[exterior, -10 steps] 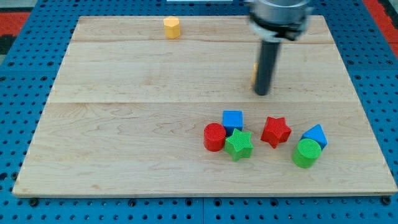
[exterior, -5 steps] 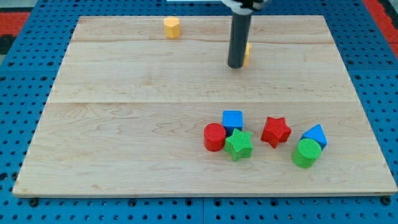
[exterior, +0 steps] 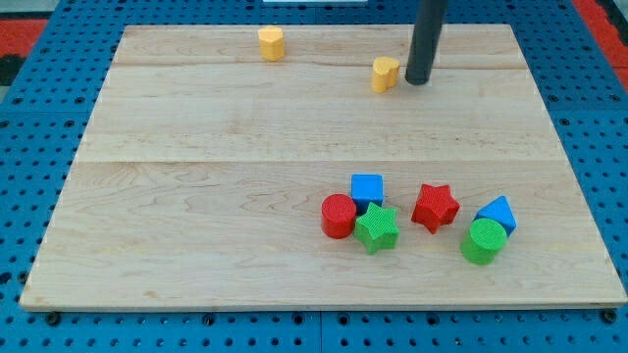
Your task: Push the yellow heart to the top center
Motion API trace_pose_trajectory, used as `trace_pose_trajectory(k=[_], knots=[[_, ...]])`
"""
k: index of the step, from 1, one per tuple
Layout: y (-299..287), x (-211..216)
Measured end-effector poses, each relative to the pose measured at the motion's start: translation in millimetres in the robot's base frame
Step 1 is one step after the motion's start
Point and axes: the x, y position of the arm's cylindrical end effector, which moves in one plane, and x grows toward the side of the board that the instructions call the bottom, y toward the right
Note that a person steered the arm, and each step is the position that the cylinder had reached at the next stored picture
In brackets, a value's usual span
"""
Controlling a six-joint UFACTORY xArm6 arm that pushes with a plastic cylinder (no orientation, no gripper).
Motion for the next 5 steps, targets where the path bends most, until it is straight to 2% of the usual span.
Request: trace_pose_trajectory(k=[1,2,3,4,5], knots=[[-59.2,-34.7],[-62.1,-86.1],[-58.1,-51.9],[-88.0,-38.9],[-91.5,-66.9]])
